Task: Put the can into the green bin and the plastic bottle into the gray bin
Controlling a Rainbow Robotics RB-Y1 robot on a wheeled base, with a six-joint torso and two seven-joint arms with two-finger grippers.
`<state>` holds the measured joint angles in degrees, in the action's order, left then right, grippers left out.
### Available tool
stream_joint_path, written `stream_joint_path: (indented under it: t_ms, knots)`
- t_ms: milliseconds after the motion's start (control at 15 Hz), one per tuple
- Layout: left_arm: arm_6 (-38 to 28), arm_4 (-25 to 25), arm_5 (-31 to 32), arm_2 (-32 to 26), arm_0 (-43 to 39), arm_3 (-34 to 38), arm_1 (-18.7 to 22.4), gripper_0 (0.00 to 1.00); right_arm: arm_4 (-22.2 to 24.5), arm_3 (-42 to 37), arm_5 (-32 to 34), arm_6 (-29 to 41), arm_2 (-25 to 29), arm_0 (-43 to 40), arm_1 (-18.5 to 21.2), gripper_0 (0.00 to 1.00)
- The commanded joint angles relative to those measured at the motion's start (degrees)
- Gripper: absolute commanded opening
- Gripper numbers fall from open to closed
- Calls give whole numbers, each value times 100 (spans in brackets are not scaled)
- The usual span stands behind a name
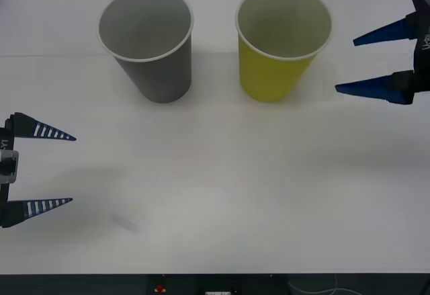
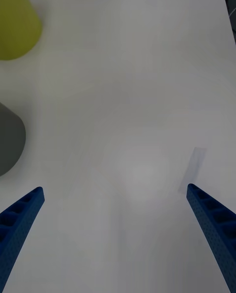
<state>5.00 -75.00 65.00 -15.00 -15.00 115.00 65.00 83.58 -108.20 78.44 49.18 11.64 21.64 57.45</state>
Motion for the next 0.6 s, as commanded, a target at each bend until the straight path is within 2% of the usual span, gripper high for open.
stream_joint_path:
  t_ms: [67,333,600]
  knots:
    - [0,0,0,0,0,0,0,100,-430,-157,127,-752,445,-731,109,100]
    - [0,0,0,0,0,0,0,100,-817,-227,576,-1859,990,-1601,223,100]
    - [0,0,0,0,0,0,0,100,-879,-227,664,-2817,1253,-2252,241,100]
